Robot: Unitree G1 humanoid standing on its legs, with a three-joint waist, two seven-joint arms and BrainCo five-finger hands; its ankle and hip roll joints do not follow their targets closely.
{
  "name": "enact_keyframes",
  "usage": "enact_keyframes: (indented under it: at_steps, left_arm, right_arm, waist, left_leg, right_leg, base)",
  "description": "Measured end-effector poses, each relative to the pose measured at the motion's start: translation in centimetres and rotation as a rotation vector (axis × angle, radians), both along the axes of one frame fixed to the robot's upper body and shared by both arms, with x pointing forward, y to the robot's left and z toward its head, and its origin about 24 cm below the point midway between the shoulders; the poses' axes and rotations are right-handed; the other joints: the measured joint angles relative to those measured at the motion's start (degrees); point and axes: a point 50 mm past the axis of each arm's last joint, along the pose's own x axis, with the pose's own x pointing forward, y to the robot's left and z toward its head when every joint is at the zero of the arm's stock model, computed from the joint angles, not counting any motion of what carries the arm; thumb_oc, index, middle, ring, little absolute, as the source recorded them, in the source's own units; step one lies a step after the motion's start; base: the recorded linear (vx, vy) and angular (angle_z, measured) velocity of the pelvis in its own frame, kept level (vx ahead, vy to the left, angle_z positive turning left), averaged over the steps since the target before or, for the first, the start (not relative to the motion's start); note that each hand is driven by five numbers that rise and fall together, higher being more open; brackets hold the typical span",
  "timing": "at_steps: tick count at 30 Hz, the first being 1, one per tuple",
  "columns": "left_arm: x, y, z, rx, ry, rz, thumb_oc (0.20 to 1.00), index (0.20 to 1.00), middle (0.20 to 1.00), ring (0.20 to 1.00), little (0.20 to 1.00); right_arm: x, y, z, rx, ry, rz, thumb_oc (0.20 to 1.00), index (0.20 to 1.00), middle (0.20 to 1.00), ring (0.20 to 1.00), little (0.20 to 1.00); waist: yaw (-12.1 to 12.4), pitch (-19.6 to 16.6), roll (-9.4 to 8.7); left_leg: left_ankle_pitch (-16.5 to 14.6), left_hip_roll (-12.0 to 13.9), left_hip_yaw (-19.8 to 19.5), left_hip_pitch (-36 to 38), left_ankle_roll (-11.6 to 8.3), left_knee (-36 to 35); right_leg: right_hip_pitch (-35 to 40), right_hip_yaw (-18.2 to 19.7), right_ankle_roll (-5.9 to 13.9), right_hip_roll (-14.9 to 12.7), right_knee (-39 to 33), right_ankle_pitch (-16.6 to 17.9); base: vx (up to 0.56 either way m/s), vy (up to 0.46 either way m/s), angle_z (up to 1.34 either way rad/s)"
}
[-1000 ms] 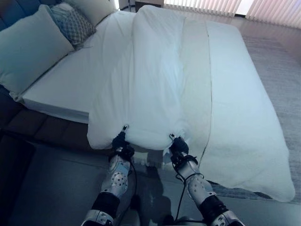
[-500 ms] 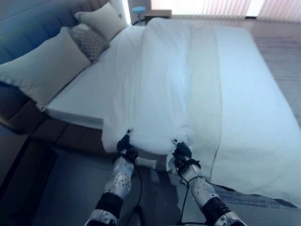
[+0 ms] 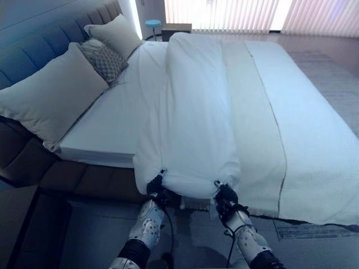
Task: Make the bed
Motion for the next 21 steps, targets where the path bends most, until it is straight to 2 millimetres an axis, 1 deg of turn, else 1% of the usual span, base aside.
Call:
enact_keyframes:
  at_steps: [1,2,3,4,5,6,7,8,9,10,11,12,13,14,16,17,18,19,21]
  left_arm:
    - [0.1,0.2,0.1,0.010,-0.004,-0.002,0.200,0.200,0.200,0.200,0.200]
    - [0.2,0.3,0.2,0.013,-0.009,-0.001,0.200,0.200,0.200,0.200,0.200]
    - [0.1,0.3,0.2,0.010,-0.011,0.001,0.200,0.200,0.200,0.200,0.200]
    - [0.1,0.4,0.1,0.009,-0.008,0.004,0.200,0.200,0.200,0.200,0.200]
    - [0.0,0.3,0.0,-0.003,-0.004,0.013,0.200,0.200,0.200,0.200,0.200]
    - [-0.1,0.1,0.0,-0.011,-0.001,0.016,0.200,0.200,0.200,0.200,0.200]
    - [-0.5,-0.1,-0.5,-0.020,0.017,0.017,0.200,0.200,0.200,0.200,0.200]
    - [-0.7,-0.3,-0.7,-0.025,0.026,0.019,0.200,0.200,0.200,0.200,0.200]
    - [-1.4,-0.4,-1.3,-0.035,0.052,0.024,0.200,0.200,0.200,0.200,0.200]
    - [-1.5,-0.5,-1.3,-0.041,0.053,0.021,0.200,0.200,0.200,0.200,0.200]
    - [-2.1,-0.6,-1.9,-0.043,0.083,0.021,0.200,0.200,0.200,0.200,0.200]
    - [-2.3,-0.6,-2.1,-0.043,0.091,0.022,0.200,0.200,0.200,0.200,0.200]
    - [-2.4,-0.5,-2.2,-0.042,0.095,0.024,0.200,0.200,0.200,0.200,0.200]
    - [-2.8,-0.4,-2.5,-0.042,0.106,0.028,0.200,0.200,0.200,0.200,0.200]
    - [-2.6,-0.7,-2.4,-0.047,0.103,0.019,0.200,0.200,0.200,0.200,0.200]
    - [-2.9,-0.8,-2.6,-0.051,0.113,0.021,0.200,0.200,0.200,0.200,0.200]
    - [-2.8,-0.9,-2.6,-0.048,0.112,0.018,0.200,0.200,0.200,0.200,0.200]
    - [-2.8,-0.9,-2.7,-0.047,0.120,0.016,0.200,0.200,0.200,0.200,0.200]
    - [-3.1,-0.9,-3.2,-0.043,0.142,0.017,0.200,0.200,0.200,0.200,0.200]
  right_arm:
    - [0.2,0.1,0.2,0.000,-0.009,0.004,0.200,0.200,0.200,0.200,0.200]
    - [0.4,0.2,0.3,-0.005,-0.014,0.009,0.200,0.200,0.200,0.200,0.200]
    - [0.3,0.2,0.2,-0.006,-0.012,0.009,0.200,0.200,0.200,0.200,0.200]
    - [0.3,0.2,0.1,-0.006,-0.005,0.012,0.200,0.200,0.200,0.200,0.200]
    - [0.2,0.3,-0.1,-0.004,0.003,0.011,0.200,0.200,0.200,0.200,0.200]
    - [0.2,0.3,-0.1,-0.004,0.002,0.010,0.200,0.200,0.200,0.200,0.200]
    - [-0.3,0.1,-0.6,-0.005,0.020,0.004,0.200,0.200,0.200,0.200,0.200]
    - [-0.5,0.1,-0.7,-0.005,0.026,0.001,0.200,0.200,0.200,0.200,0.200]
    - [-1.1,-0.1,-1.2,-0.007,0.045,-0.007,0.200,0.200,0.200,0.200,0.200]
    - [-1.5,-0.1,-1.6,-0.007,0.061,-0.007,0.200,0.200,0.200,0.200,0.200]
    - [-1.8,-0.3,-1.9,-0.012,0.079,-0.008,0.200,0.200,0.200,0.200,0.200]
    - [-1.9,-0.3,-2.1,-0.013,0.089,-0.008,0.200,0.200,0.200,0.200,0.200]
    - [-2.2,-0.1,-2.4,-0.014,0.099,0.001,0.200,0.200,0.200,0.200,0.200]
    - [-2.4,0.0,-2.4,-0.014,0.103,0.002,0.200,0.200,0.200,0.200,0.200]
    - [-2.5,-0.4,-2.6,-0.023,0.108,0.000,0.200,0.200,0.200,0.200,0.200]
    - [-2.5,-0.5,-2.6,-0.028,0.109,0.000,0.200,0.200,0.200,0.200,0.200]
    - [-2.5,-0.6,-2.7,-0.031,0.110,-0.001,0.200,0.200,0.200,0.200,0.200]
    - [-2.4,-0.7,-2.6,-0.036,0.106,0.000,0.200,0.200,0.200,0.200,0.200]
    - [-2.6,-0.7,-2.8,-0.038,0.117,0.000,0.200,0.200,0.200,0.200,0.200]
  waist:
    - [0.19,0.00,0.02]
    - [0.64,0.07,0.11]
    - [0.95,0.11,0.17]
    - [1.05,0.32,0.60]
    - [0.84,0.67,1.11]
    - [0.82,0.72,1.20]
    - [0.86,0.38,0.51]
    - [0.82,0.29,0.32]
    - [0.30,-0.03,-0.33]
    - [-0.41,-0.55,-1.90]
    - [-0.60,-0.50,-1.54]
    - [-0.59,-0.46,-1.26]
    - [-0.45,-0.51,-1.31]
    - [-0.53,-0.52,-1.30]
    - [-0.54,-0.30,-1.64]
    - [-0.36,-0.21,-1.31]
    - [-0.49,0.03,-1.58]
    - [-0.61,0.56,-1.44]
    - [-0.42,0.74,-1.61]
  left_leg:
    - [0.71,0.14,0.00,0.46,0.49,-1.25]
    - [2.56,-0.12,-0.52,2.00,1.21,-4.80]
    - [3.49,-0.27,-1.20,3.17,1.48,-6.84]
    - [5.13,-0.29,-2.50,4.67,1.07,-9.26]
    - [5.83,-0.26,-3.66,5.70,1.02,-10.94]
    - [6.07,-0.31,-4.38,6.20,1.05,-11.54]
    - [6.58,-1.44,-6.27,6.80,0.81,-12.63]
    - [6.52,-1.95,-6.74,7.04,0.62,-13.05]
    - [7.08,-3.55,-7.64,7.52,0.17,-13.92]
    - [6.79,-5.99,-7.75,7.88,-0.03,-14.99]
    - [6.21,-6.06,-5.68,8.35,-0.72,-15.02]
    - [5.28,-5.62,-4.12,8.00,-2.07,-13.95]
    - [3.73,-5.40,-2.94,7.19,-4.23,-11.45]
    - [3.24,-5.34,-2.74,6.90,-4.68,-10.06]
    - [1.58,-6.17,-2.80,1.24,-6.92,-0.21]
    - [1.15,-5.93,-2.67,-0.92,-8.17,3.96]
    - [0.21,-5.94,-1.68,-2.61,-10.13,7.10]
    - [-0.27,-3.39,0.10,-3.93,-11.05,9.12]
    - [-0.36,0.16,-0.40,-4.11,-10.55,7.53]
  right_leg:
    - [0.17,-1.63,0.52,1.43,-0.21,-1.18]
    - [0.41,-4.81,0.58,3.74,-0.69,-3.95]
    - [0.47,-5.55,0.68,6.30,-1.16,-5.60]
    - [0.38,-5.96,0.75,9.18,-1.85,-7.24]
    - [0.37,-5.81,1.15,14.01,-3.71,-8.83]
    - [0.39,-5.60,0.78,16.55,-5.25,-9.28]
    - [0.53,-5.30,0.32,19.92,-9.11,-9.29]
    - [0.79,-4.33,0.09,21.47,-11.76,-9.14]
    - [2.80,-3.68,-1.21,23.42,-18.43,-7.49]
    - [4.90,-3.02,-4.33,22.22,-23.59,-2.63]
    - [6.05,-3.95,-8.62,21.71,-24.60,-1.53]
    - [6.56,-4.24,-8.67,21.60,-24.78,-1.59]
    - [7.72,-5.04,-8.85,21.54,-25.77,-1.41]
    - [8.23,-5.30,-8.90,21.54,-26.10,-1.41]
    - [8.42,-5.72,-8.89,20.59,-26.04,-1.70]
    - [8.58,-5.44,-9.37,20.22,-25.92,-1.97]
    - [8.67,-5.53,-10.57,19.74,-26.13,-2.05]
    - [9.43,-5.76,-10.90,19.61,-26.56,-2.12]
    - [10.41,-5.43,-10.73,19.93,-27.15,-2.29]
  base:
    - [0.06,0.313,-0.31]
    - [0.04,0.241,-0.24]
    - [0.03,0.211,-0.31]
    - [0.04,0.166,-0.25]
    - [0.04,0.135,-0.14]
    - [0.05,0.103,0.09]
    - [0.05,0.082,0.21]
    - [0.05,0.067,0.48]
    - [0.04,0.062,0.67]
    - [0.09,0.079,0.76]
    - [0.08,0.054,0.52]
    - [0.07,0.066,0.31]
    - [-0.01,0.049,0.20]
    - [-0.01,0.049,0.33]
    - [-0.02,0.065,0.37]
    - [0.02,0.104,0.22]
    - [0.14,0.158,0.11]
    - [0.14,0.125,0.06]
    - [0.13,0.134,-0.02]
